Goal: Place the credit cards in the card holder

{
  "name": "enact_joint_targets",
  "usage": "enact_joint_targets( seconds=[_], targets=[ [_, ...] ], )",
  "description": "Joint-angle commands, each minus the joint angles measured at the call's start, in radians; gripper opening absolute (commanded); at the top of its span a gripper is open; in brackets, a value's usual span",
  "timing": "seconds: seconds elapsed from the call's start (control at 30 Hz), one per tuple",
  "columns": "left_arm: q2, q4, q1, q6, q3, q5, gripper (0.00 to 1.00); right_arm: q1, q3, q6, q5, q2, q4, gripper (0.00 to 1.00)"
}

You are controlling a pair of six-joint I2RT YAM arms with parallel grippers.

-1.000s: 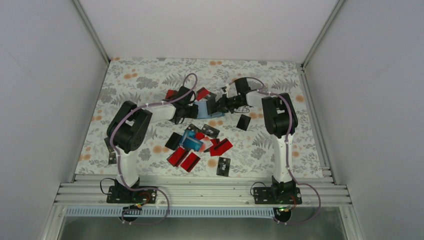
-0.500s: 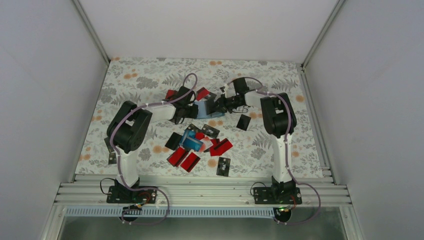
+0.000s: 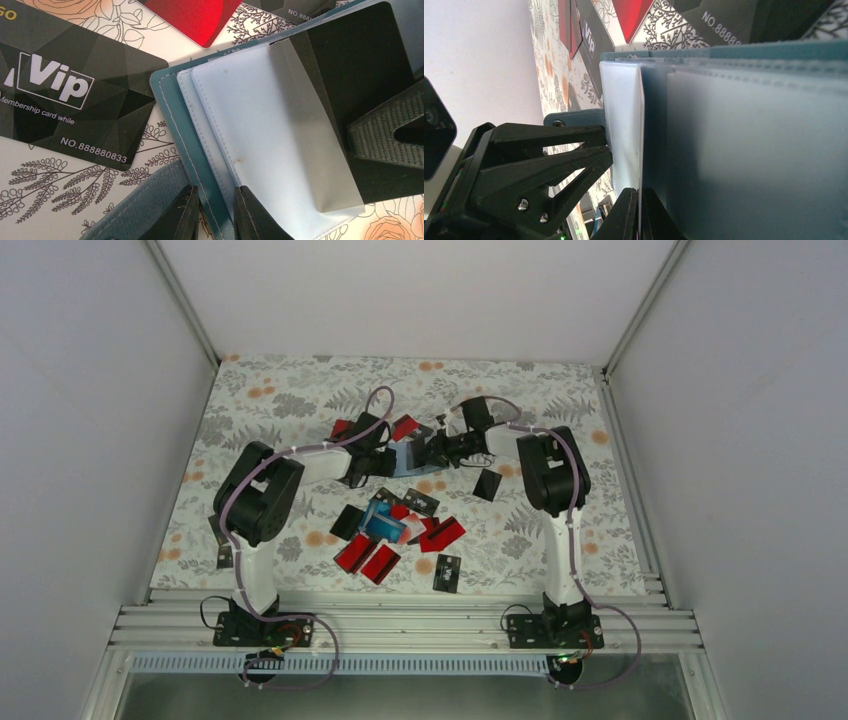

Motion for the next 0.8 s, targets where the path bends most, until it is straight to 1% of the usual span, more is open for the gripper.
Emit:
enact_joint_targets(
  seconds=[0.0, 0.27, 0.47, 0.77],
  targets=[
    [0.017, -0.057, 0.005, -0.001, -0.006, 0.006, 0.19, 0.035, -0.015, 0.045, 0.007, 0.014, 0.034, 0.04],
    [0.013, -0.055, 0.006, 0.000, -0.011, 0.006, 0.19, 0.054, -0.011, 0.027, 0.009, 0.002, 0.009, 0.04],
    [0.007, -0.059, 0.006, 0.006, -0.013, -0.001, 0.19, 0.049, -0.022, -0.043, 0.042, -0.027, -0.055, 0.04],
    [0.009, -0.062, 0.008, 0.018, -0.008, -0.006, 0.19, 0.018, -0.014, -0.134, 0.019, -0.019, -0.127, 0.04]
  ],
)
